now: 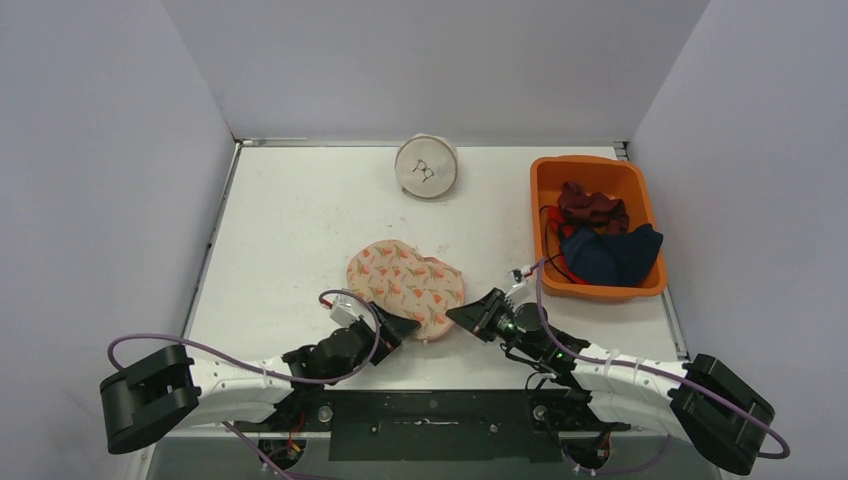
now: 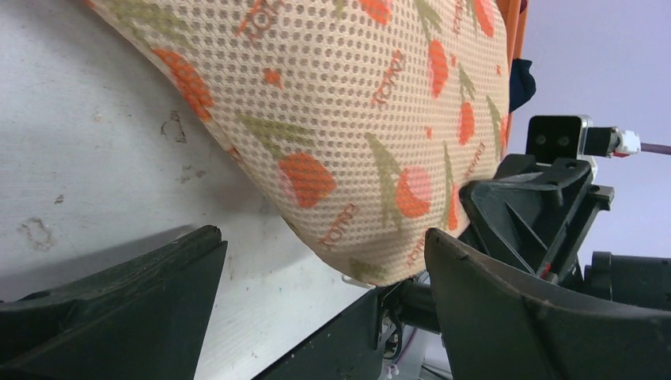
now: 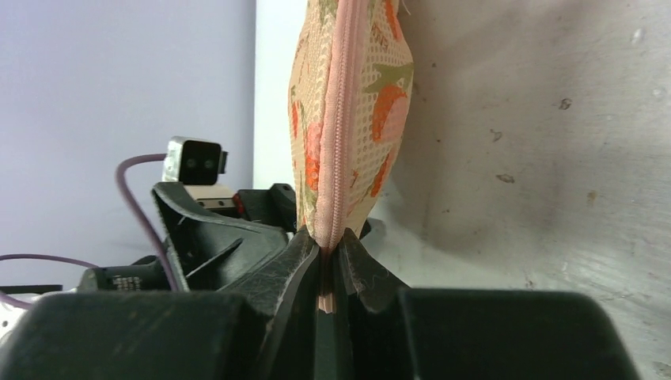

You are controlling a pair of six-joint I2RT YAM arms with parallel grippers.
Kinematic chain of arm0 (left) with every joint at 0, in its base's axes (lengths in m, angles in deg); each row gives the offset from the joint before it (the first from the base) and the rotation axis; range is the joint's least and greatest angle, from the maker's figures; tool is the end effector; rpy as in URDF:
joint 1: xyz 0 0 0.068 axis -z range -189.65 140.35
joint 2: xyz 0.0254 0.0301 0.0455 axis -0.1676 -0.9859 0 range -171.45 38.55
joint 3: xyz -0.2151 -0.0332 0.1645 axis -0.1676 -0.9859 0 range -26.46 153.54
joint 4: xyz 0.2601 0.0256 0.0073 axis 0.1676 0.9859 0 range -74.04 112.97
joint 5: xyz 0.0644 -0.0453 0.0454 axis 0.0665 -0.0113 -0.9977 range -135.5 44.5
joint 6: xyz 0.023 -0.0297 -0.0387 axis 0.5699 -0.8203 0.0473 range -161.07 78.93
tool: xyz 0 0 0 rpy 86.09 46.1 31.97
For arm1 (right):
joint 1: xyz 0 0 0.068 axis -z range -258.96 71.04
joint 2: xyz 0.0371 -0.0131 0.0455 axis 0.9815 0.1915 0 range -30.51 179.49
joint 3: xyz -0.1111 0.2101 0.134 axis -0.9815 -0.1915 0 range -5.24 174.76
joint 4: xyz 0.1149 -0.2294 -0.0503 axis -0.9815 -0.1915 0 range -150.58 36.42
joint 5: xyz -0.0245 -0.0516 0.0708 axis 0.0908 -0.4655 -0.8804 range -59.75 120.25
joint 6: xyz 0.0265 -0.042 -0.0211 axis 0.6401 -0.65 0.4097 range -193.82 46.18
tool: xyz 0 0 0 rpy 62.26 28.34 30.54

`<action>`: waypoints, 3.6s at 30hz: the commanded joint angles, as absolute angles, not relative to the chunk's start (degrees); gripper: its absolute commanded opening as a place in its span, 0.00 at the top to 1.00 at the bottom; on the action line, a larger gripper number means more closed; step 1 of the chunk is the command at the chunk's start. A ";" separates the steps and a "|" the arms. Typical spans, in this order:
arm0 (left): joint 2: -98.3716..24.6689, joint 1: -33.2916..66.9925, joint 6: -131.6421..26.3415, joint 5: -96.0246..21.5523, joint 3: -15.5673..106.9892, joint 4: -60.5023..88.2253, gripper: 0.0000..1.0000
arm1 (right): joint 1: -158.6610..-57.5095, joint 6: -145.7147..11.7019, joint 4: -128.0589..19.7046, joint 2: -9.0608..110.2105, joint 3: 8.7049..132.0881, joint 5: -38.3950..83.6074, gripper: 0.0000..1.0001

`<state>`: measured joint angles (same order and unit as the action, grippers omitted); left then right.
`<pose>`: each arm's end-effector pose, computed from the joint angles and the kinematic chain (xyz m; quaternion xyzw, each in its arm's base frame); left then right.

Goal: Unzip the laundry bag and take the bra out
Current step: Adjust the laundry bag at the center of the board, then unzip the laundry bag at the center of the board.

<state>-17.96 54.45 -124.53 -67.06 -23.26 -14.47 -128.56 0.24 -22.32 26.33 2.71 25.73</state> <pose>0.0850 -0.1449 0.1314 -0.2396 0.7896 -0.4779 0.3014 0.1185 0.1436 0.1562 0.1481 0.7931 0.5351 0.2504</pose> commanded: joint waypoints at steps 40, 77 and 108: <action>-44.91 54.91 -131.32 -73.76 -22.55 -50.24 0.33 | -131.78 3.95 -22.00 16.42 -1.83 30.07 0.95; -16.34 54.60 -123.06 -88.41 2.29 29.38 1.00 | -169.15 -20.28 -78.05 25.64 28.18 91.98 0.10; -28.56 48.18 -126.19 -88.68 36.19 68.17 1.00 | -142.46 -35.41 -15.59 27.59 15.34 30.73 0.12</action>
<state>-29.80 48.44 -124.47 -90.66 31.98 66.77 -142.00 -34.07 -22.32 24.45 13.02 34.87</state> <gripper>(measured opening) 0.093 0.907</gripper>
